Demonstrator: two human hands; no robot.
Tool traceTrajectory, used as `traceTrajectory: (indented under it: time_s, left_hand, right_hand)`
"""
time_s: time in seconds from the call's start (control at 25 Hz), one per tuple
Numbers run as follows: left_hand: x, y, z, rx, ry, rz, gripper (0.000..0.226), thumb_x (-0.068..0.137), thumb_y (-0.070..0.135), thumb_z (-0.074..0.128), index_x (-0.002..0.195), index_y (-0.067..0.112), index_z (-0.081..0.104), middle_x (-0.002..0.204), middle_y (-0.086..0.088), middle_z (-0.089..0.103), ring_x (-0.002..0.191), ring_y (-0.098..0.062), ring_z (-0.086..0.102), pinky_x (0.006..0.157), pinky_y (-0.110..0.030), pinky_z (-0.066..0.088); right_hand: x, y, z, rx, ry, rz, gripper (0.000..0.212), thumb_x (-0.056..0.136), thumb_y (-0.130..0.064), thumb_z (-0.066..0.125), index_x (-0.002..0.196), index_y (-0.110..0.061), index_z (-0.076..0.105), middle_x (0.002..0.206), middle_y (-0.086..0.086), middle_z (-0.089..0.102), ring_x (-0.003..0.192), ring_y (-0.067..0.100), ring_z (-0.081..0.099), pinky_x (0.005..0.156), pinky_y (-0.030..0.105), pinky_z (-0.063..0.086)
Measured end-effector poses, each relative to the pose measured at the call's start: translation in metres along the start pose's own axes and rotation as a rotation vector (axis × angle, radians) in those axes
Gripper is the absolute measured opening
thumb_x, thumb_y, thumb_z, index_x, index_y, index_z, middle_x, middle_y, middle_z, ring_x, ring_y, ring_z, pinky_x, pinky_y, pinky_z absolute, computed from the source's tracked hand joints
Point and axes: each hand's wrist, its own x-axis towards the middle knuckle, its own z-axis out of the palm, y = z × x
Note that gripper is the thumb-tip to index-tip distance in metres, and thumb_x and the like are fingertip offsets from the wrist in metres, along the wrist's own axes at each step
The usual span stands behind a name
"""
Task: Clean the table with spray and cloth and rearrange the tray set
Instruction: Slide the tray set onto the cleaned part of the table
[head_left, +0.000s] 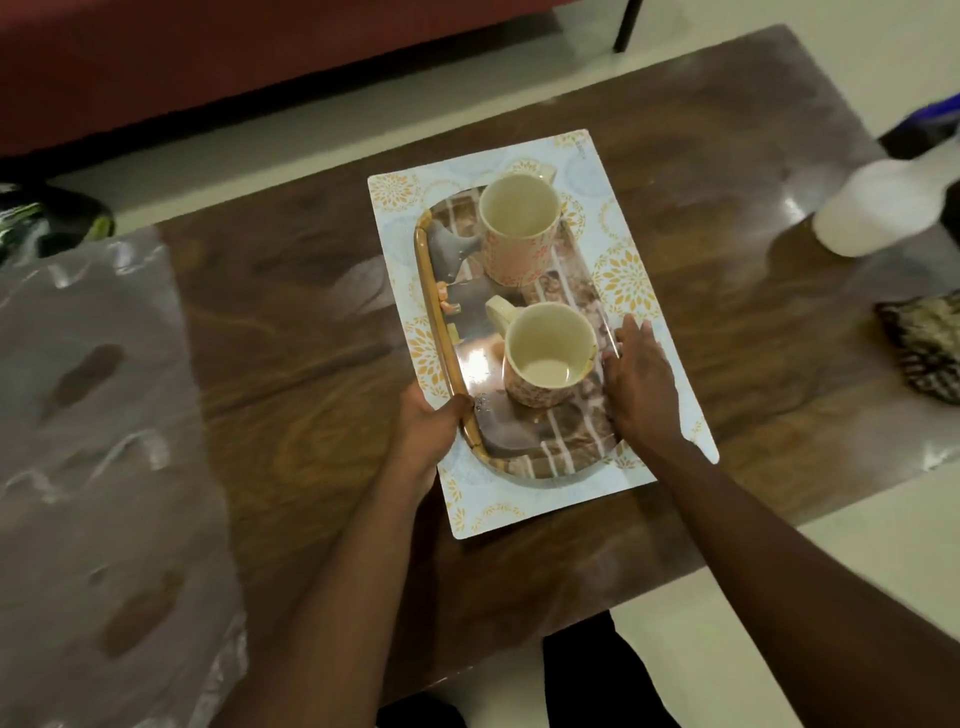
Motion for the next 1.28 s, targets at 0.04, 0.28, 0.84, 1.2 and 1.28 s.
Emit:
traceTrajectory:
  time_s: [0.04,0.28,0.84,1.2,1.28]
  left_hand:
    - [0.001,0.005,0.022,0.005,-0.013,0.009,0.028,0.092,-0.001,0.060,0.092,0.027,0.063,0.090,0.008,0.070,0.080,-0.007,0.067,0.058,-0.018,0.054]
    - [0.007,0.018,0.118,0.060,-0.006,0.020,0.023,0.089,0.005,0.065,0.090,0.028,0.063,0.096,0.002,0.072,0.095,-0.023,0.070,0.086,-0.043,0.059]
    - [0.008,0.054,0.122,0.499,0.258,0.423,0.046,0.089,0.028,0.067,0.129,0.013,0.050,0.123,-0.006,0.059,0.115,-0.026,0.057,0.093,-0.044,0.050]
    - [-0.009,0.177,0.334,0.292,-0.252,0.796,0.054,0.085,0.022,0.072,0.134,0.018,0.051,0.130,0.000,0.055,0.117,-0.015,0.055,0.096,-0.022,0.048]
    - [-0.002,0.178,0.378,0.380,-0.333,0.763,0.085,0.080,0.032,0.079,0.150,0.023,0.031,0.151,-0.006,0.042,0.134,-0.021,0.047,0.106,-0.032,0.042]
  right_hand:
    - [0.008,0.016,-0.012,-0.005,0.004,0.019,0.046,0.102,-0.018,0.037,0.143,0.001,0.030,0.152,0.019,0.026,0.143,0.031,0.020,0.114,0.041,0.019]
    - [0.051,0.088,-0.058,0.002,-0.014,0.071,0.050,0.102,-0.028,0.030,0.144,0.001,0.029,0.143,0.022,0.041,0.135,0.036,0.035,0.110,0.044,0.029]
    - [0.042,0.117,-0.077,0.282,0.153,0.019,0.053,0.096,-0.042,0.043,0.139,-0.012,0.039,0.145,0.009,0.042,0.134,0.024,0.037,0.110,0.045,0.031]
    - [0.047,0.204,-0.154,0.049,0.320,0.161,0.052,0.091,-0.038,0.057,0.138,-0.020,0.044,0.149,0.005,0.037,0.139,0.026,0.029,0.110,0.054,0.023]
    - [0.051,0.235,-0.166,-0.128,0.229,0.232,0.061,0.089,-0.045,0.056,0.143,-0.031,0.034,0.157,0.000,0.019,0.145,0.025,0.012,0.110,0.061,0.011]
